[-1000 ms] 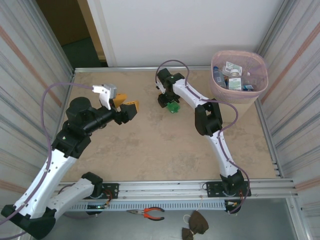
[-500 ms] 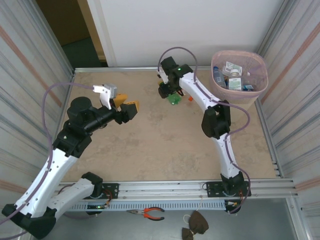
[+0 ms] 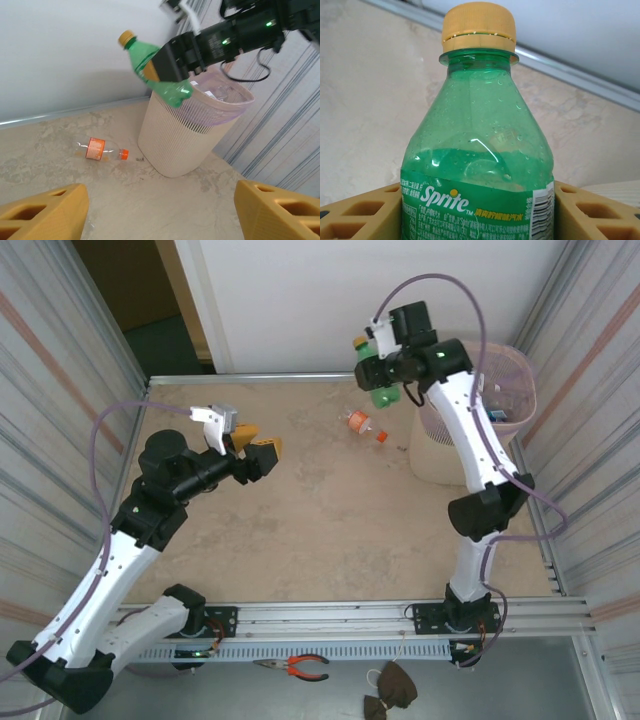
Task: Put the plastic bottles in the bin
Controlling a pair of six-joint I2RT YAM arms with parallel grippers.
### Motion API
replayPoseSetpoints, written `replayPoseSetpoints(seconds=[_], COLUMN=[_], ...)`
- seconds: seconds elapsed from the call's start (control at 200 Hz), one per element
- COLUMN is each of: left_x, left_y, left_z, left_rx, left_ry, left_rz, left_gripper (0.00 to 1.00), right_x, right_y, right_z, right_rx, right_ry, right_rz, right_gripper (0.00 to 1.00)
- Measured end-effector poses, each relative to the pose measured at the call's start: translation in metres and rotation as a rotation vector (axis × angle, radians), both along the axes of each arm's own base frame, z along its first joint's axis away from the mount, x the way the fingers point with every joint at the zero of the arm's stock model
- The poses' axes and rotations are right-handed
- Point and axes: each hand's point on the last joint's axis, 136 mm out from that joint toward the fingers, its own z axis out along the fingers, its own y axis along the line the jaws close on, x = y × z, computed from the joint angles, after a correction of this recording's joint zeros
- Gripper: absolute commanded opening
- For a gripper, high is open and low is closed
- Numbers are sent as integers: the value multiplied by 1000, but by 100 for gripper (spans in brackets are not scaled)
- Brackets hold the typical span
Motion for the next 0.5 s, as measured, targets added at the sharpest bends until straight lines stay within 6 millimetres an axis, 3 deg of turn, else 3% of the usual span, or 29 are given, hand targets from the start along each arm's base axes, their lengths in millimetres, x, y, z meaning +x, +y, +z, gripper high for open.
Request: replayPoseSetpoints(seconds=[0.16,0.261,0.366,0.496], left_x=[2,3,5,7], left_y=[0,-1,-1,-1], left_z=[-5,-6,-7,-9], left_rx=[-2,-2,-4,-3], left_ry=[13,14,12,17], left_rz=[-1,1,0,1], left_gripper=[77,77,77,77], right_x=[-8,-12,-16,-16], right_y=[-45,-80,-118,-154], right_z=[37,50,54,44], right_rx=[54,91,132,180], right_ry=[-62,-77,-79,-55], right_rz=[-71,-138,-217,-300], right_gripper=[61,61,61,60])
